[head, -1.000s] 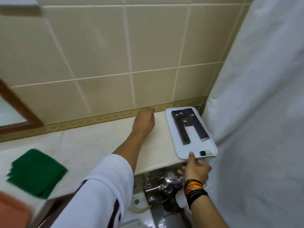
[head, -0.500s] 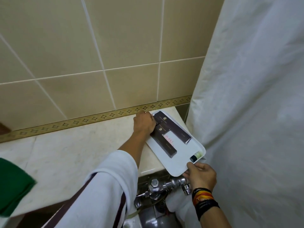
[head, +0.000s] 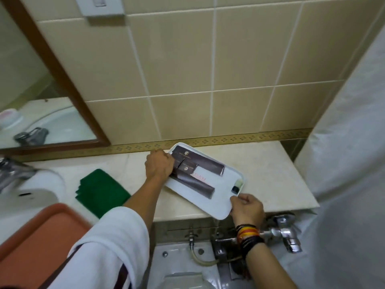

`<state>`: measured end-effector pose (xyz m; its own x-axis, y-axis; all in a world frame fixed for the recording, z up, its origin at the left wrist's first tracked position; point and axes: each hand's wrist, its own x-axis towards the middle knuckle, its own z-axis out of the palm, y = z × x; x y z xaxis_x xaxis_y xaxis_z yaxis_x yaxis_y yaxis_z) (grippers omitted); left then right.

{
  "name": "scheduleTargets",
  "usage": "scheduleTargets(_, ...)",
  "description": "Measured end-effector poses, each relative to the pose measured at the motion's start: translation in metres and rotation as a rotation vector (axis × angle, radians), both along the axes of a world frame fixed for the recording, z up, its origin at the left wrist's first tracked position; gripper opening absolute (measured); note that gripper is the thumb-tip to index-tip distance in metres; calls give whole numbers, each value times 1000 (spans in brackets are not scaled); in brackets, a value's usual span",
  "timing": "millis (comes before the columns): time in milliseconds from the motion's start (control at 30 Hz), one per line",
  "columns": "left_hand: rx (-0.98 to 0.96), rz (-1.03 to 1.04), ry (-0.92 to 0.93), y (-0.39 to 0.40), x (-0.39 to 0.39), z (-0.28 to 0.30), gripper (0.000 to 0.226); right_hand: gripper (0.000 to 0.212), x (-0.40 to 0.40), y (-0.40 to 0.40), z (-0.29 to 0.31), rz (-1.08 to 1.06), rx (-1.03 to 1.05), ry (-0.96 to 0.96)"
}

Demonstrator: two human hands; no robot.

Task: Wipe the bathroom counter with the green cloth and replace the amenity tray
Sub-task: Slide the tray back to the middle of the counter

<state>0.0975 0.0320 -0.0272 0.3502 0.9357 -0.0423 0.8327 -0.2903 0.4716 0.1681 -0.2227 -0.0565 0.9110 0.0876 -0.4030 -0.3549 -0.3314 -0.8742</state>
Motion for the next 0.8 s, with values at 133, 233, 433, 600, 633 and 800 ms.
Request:
scheduleTargets(133,-134,148,-77,-1,-61,-7,41,27,18,33,12,123,-174,-165)
scheduleTargets(233,-200,176,-105,-9,-85,-10,37,29,28,57,8,204,-240,-228)
scheduleTargets(433,-113,122,-147,-5,-112,-3,34,31,28,74,3,237,-304,-298)
scheduleTargets(600,76,219,-89,38,-168,11,30,25,-57,101,22,363,-171,-606)
scheduleTargets(633,83,249,-33,51,-183,11,27,22,-83,112,26,466,-126,-577)
scheduleTargets(800,-29,283,166,92,-234,-5,28,38,-194,172,20,976,-246,-572)
